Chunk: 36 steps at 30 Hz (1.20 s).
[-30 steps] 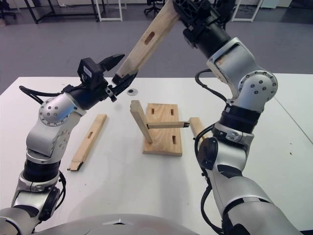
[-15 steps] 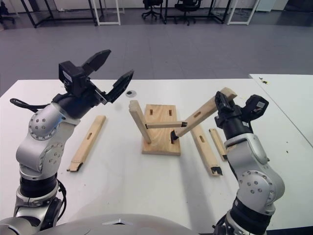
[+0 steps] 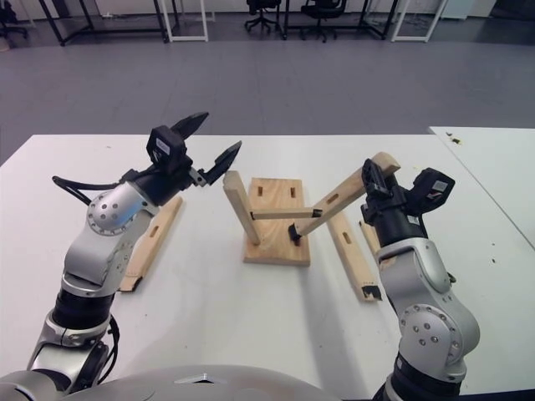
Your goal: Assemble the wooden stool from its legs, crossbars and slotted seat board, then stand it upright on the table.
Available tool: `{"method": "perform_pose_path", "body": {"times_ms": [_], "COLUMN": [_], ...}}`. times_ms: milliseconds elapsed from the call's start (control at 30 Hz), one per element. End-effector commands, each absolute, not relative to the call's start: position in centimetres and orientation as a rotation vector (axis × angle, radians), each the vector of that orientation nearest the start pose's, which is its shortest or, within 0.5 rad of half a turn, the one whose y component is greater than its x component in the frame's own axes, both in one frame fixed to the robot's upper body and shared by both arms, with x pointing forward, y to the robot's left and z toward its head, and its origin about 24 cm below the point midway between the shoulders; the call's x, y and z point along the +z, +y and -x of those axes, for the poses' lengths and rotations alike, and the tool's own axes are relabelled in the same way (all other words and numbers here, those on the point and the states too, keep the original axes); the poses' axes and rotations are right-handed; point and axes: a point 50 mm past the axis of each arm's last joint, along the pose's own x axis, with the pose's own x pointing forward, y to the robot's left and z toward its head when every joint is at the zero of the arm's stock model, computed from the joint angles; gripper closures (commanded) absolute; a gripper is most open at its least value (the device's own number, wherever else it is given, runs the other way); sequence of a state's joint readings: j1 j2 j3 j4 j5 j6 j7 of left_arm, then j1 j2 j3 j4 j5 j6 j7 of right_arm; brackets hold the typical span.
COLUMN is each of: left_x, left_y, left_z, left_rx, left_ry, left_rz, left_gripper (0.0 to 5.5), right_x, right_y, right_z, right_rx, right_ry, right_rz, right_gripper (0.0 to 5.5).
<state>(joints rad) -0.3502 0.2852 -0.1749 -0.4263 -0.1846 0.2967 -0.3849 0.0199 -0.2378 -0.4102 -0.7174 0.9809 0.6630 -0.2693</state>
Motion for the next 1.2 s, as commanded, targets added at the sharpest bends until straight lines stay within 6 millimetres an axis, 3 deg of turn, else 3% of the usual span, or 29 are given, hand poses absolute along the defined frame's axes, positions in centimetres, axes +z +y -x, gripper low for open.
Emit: {"method": "perform_pose_path", "body": {"times_ms": [33, 367, 600, 900, 1200], "left_x": [17.3, 17.5, 17.5, 18.7, 20.3], "left_y": [9.8, 9.7, 9.3, 8.5, 7.9], "left_z": [-26.7, -27.2, -27.4, -26.8, -27.4], "left_rx": [-0.692, -0.674, -0.684, -0.682, -0.718], "left_ry": [-0.319, -0.337, -0.344, -0.376, -0.395], "left_rz": [-0.236, -0.228, -0.224, -0.155, -0.161], "left_gripper": [1.52, 1.52, 1.52, 1.52, 1.52], "right_x": [16.1, 16.8, 14.4, 11.7, 9.8], "right_y": [-21.4, -21.2, -19.2, -20.3, -19.6], "right_z": [-20.7, -20.2, -19.2, -18.9, -19.0], "right_rx": [-0.025, -0.051, -0.062, -0.326, -0.178], "right_ry": [-0.052, -0.078, 0.033, 0.181, 0.227], "right_rz": [-0.486, -0.417, -0.272, -0.206, -0.149], "right_gripper": [4.50, 4.50, 4.50, 4.50, 4.50]}}
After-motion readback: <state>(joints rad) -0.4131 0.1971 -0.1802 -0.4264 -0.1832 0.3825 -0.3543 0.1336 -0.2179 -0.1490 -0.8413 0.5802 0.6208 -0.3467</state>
